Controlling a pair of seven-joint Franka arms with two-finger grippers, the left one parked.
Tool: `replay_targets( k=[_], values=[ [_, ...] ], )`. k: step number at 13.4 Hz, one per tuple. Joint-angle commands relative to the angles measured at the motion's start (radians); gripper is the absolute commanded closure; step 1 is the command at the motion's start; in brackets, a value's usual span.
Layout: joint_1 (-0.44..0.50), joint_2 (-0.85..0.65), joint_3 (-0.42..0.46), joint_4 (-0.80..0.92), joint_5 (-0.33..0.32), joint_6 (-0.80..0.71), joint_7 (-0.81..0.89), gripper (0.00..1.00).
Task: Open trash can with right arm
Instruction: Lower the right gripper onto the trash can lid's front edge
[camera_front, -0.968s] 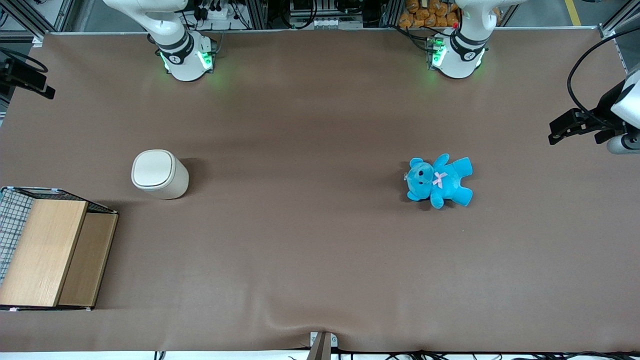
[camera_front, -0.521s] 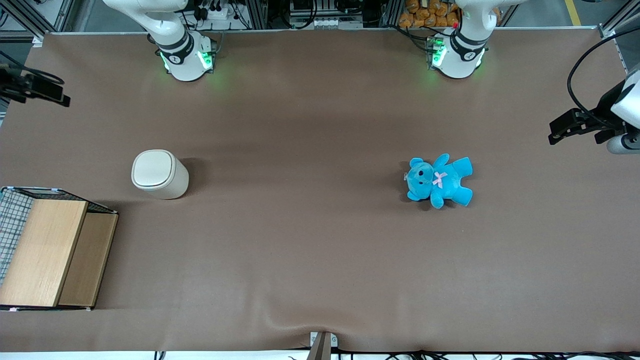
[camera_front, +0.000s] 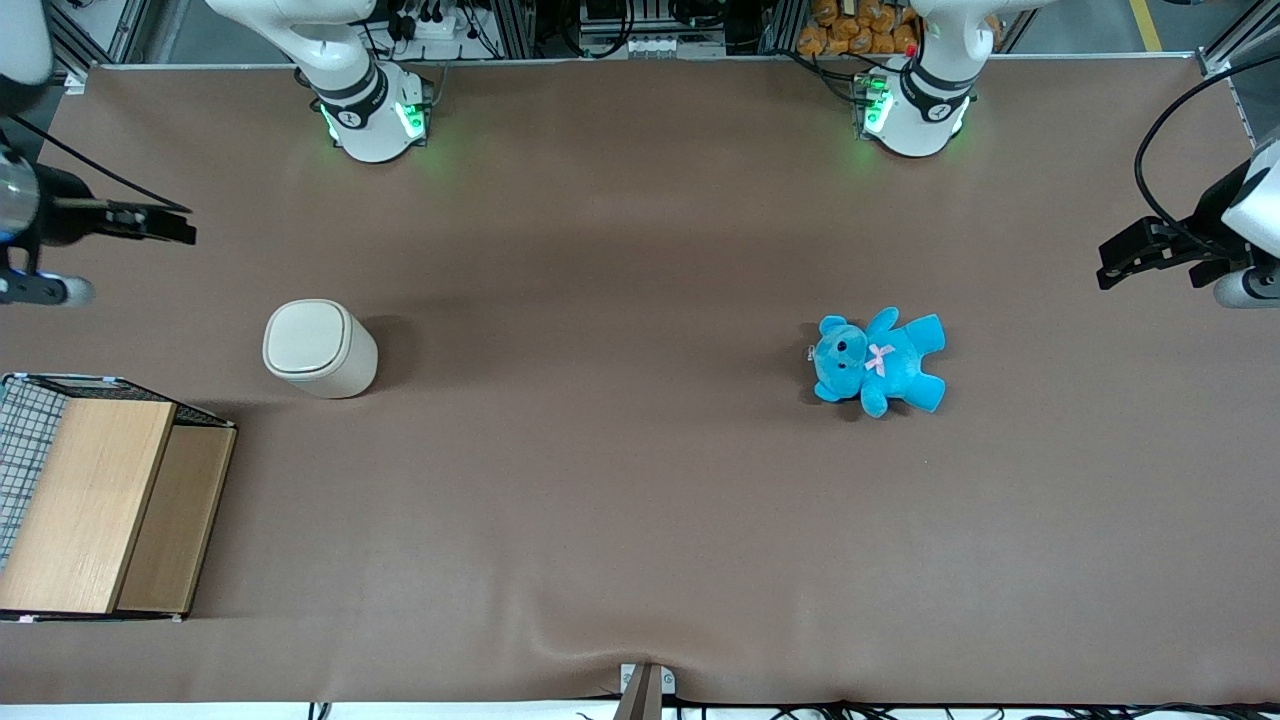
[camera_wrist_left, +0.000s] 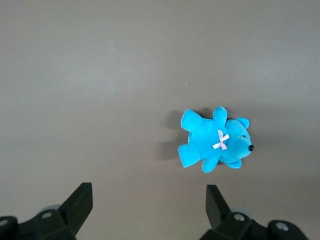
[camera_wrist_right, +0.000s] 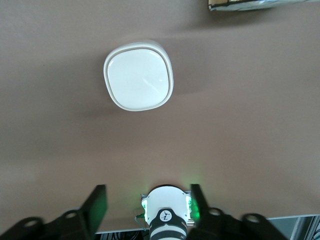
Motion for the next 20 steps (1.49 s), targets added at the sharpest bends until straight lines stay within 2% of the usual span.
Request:
replay_targets(
  k=[1, 2, 3, 15, 20],
  values=[
    [0.003, -0.019, -0.004, -0.104, -0.010, 0.084, -0.012, 0.65],
    [0.006, -0.015, -0.004, -0.136, -0.010, 0.121, -0.011, 0.92],
    [0.005, -0.004, -0.004, -0.159, -0.010, 0.147, -0.009, 1.00],
    [-0.009, 0.249, -0.005, -0.168, -0.010, 0.313, -0.012, 1.00],
    [-0.010, 0.264, -0.005, -0.227, -0.010, 0.351, -0.014, 1.00]
  ],
)
